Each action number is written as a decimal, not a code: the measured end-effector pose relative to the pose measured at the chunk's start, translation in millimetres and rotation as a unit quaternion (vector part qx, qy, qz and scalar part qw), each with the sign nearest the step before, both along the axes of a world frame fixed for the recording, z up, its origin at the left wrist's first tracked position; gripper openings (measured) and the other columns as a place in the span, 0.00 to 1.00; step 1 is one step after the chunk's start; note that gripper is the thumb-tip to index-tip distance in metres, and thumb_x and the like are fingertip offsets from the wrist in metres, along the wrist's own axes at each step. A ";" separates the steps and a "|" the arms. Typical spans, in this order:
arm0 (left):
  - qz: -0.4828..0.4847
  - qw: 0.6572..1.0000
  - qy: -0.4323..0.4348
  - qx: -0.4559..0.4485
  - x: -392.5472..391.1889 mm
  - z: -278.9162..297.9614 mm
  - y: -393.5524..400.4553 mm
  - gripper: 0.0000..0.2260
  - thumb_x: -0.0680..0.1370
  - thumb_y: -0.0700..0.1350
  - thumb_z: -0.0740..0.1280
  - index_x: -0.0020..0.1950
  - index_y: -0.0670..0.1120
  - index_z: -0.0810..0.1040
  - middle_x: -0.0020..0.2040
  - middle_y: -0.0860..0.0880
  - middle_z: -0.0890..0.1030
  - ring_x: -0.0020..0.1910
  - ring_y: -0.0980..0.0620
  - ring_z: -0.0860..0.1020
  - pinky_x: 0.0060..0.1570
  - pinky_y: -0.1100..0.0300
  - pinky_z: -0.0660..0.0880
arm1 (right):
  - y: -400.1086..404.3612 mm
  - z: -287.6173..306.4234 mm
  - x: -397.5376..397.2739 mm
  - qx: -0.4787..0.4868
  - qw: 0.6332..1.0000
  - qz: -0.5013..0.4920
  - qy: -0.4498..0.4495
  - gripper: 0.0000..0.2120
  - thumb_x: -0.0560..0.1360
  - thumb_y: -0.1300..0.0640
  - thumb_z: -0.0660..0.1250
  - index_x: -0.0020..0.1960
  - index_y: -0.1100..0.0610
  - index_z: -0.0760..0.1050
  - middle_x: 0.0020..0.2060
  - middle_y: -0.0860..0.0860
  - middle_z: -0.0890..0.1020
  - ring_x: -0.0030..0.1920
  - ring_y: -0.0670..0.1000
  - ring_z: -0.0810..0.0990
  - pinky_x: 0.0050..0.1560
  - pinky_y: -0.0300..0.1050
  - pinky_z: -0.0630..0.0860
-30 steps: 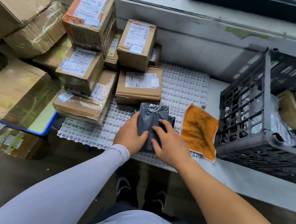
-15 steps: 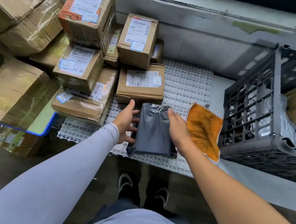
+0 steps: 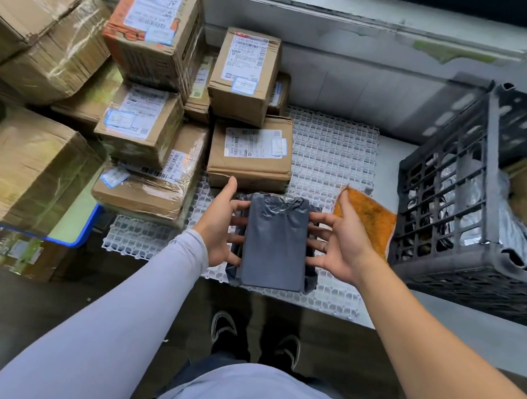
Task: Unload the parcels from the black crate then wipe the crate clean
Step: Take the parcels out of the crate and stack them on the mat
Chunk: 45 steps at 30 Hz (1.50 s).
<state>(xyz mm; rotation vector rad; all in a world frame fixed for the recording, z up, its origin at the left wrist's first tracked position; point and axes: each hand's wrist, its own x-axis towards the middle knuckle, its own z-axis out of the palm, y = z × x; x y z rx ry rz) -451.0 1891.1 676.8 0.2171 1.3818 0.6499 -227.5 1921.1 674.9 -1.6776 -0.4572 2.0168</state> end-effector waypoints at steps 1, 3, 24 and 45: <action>0.003 1.000 0.006 0.005 0.8 1.5 -2.0 0.36 0.76 0.77 0.54 0.65 0.52 0.81 0.63 0.45 0.81 0.63 0.38 0.77 0.61 0.29 0.73 | -1.8 0.0 1.0 -0.001 1.000 -0.003 0.005 0.45 0.75 0.22 0.56 0.66 0.61 0.78 0.63 0.62 0.81 0.63 0.63 0.81 0.61 0.72 0.76; 0.009 1.000 0.023 0.017 3.8 2.9 -6.5 0.35 0.77 0.76 0.54 0.64 0.52 0.81 0.62 0.45 0.82 0.62 0.39 0.78 0.63 0.33 0.74 | -5.7 1.8 1.4 0.000 1.000 -0.009 0.004 0.44 0.75 0.24 0.57 0.67 0.63 0.77 0.62 0.61 0.82 0.62 0.62 0.81 0.61 0.71 0.77; 0.106 0.991 -0.003 0.081 16.8 12.3 -20.0 0.20 0.80 0.63 0.67 0.69 0.57 0.75 0.59 0.42 0.80 0.61 0.42 0.80 0.59 0.39 0.80 | -24.5 -6.4 -12.6 0.116 0.991 -0.060 -0.030 0.13 0.75 0.70 0.70 0.56 0.58 0.74 0.55 0.62 0.82 0.49 0.56 0.82 0.47 0.52 0.81; 0.048 0.996 0.051 0.054 5.1 4.9 -14.0 0.25 0.80 0.71 0.58 0.63 0.52 0.77 0.63 0.52 0.80 0.58 0.50 0.79 0.63 0.43 0.70 | -14.8 -1.0 -13.3 0.078 0.995 -0.009 -0.060 0.17 0.84 0.46 0.63 0.64 0.57 0.76 0.51 0.57 0.86 0.49 0.61 0.87 0.54 0.66 0.82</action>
